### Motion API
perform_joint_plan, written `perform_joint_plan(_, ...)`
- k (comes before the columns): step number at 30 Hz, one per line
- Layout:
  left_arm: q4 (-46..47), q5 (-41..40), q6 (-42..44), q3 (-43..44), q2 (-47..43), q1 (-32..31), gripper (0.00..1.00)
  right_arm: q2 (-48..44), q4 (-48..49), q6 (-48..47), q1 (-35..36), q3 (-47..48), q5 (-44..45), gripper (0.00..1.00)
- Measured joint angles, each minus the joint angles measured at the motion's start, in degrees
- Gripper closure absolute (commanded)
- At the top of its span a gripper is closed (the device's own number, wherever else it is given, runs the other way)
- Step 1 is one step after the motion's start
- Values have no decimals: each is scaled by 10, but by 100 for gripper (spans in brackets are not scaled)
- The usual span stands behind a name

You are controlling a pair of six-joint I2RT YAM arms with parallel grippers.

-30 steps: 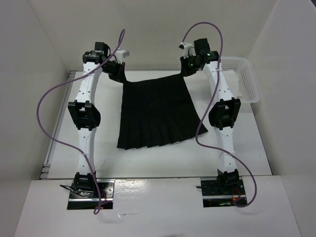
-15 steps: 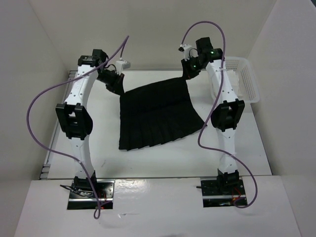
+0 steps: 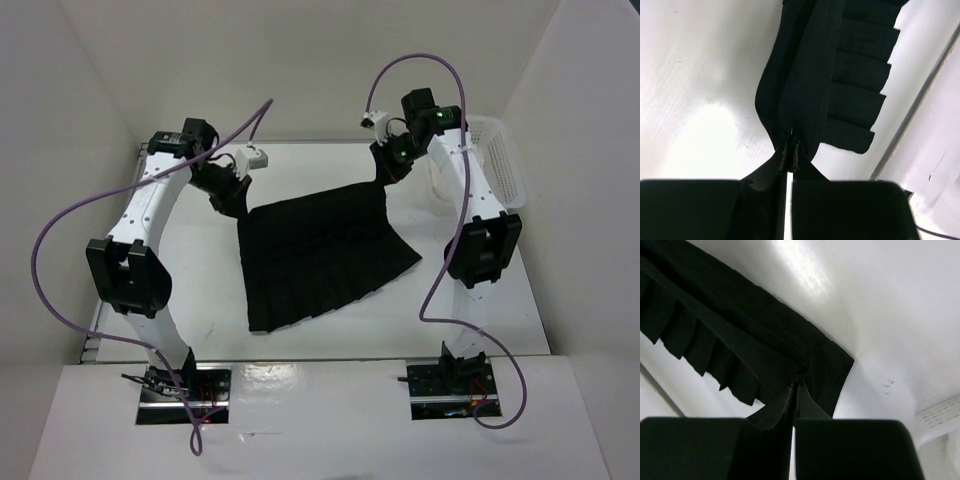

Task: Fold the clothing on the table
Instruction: Fold the skirt

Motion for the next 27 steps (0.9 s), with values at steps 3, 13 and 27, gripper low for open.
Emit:
perform_joint_plan(3,-3,-8,8,-31,-22,-12,91,-46,-2,-19,1,-72,-1,100)
perform_joint_plan(13,0,-34,14,-168,-78,-80,75,-139,1,-73,11,-289,45,100)
perform_joint_plan(27,-9,-54,-7,-255,-216,-156,52,-229,2,-111,56,-434,149,92)
